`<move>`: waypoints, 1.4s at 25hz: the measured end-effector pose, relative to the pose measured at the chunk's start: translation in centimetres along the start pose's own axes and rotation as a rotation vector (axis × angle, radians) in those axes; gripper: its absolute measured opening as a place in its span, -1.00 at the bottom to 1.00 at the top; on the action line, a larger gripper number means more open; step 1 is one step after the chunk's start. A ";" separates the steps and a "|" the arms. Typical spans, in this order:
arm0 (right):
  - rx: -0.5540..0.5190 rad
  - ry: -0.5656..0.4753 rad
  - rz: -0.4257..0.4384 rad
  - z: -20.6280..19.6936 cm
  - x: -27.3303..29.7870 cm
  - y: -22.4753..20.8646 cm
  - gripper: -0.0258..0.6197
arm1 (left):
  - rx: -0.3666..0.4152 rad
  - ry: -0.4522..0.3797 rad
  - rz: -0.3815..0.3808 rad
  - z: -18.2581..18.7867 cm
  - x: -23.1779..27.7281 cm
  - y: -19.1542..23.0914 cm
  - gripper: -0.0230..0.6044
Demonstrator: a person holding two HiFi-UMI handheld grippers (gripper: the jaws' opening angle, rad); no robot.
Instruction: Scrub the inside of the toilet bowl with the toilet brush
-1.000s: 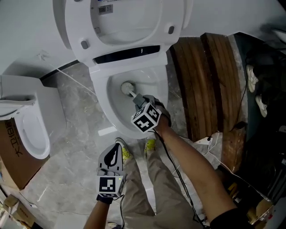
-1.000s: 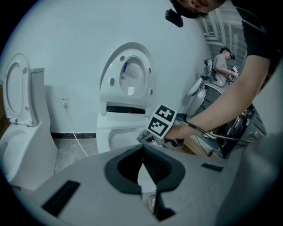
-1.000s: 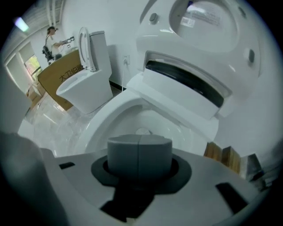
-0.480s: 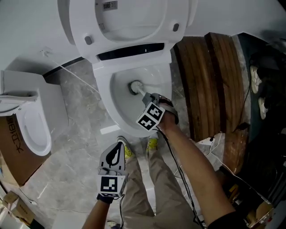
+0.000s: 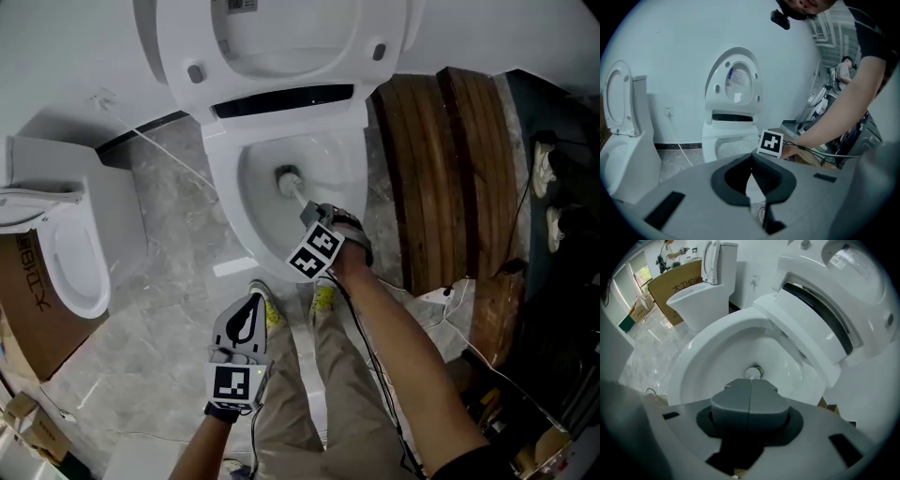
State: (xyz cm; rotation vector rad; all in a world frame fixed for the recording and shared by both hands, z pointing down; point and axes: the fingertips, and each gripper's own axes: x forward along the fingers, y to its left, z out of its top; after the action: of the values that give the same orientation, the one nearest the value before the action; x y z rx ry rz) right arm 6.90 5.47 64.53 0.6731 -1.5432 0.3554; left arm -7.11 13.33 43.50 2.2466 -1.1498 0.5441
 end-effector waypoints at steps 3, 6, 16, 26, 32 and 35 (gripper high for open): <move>-0.014 0.010 -0.002 -0.1 0.5 0.5 -0.45 | -0.004 0.009 0.003 -0.3 0.1 0.3 -0.89; 0.019 0.018 0.008 0.0 0.9 0.6 -0.45 | -0.009 0.007 0.011 -0.4 0.1 0.8 -0.89; -0.020 0.043 -0.012 0.5 3.1 1.1 -0.44 | -0.044 0.012 0.042 -0.8 0.0 2.5 -0.89; -0.018 0.056 0.013 1.6 5.1 -0.5 -0.44 | -0.095 0.014 0.081 -1.5 0.5 3.9 -0.89; 0.191 0.055 0.070 2.1 5.0 -1.5 -0.44 | -0.104 0.013 0.090 -1.3 0.7 4.5 -0.89; 0.366 0.044 0.099 1.5 5.0 -0.8 -0.44 | -0.122 -0.006 0.100 -0.8 0.8 4.7 -0.89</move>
State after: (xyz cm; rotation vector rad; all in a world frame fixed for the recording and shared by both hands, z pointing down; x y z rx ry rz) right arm 6.37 2.95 69.13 0.8672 -1.4862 0.7340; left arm -10.63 11.10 45.93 2.0982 -1.2690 0.4930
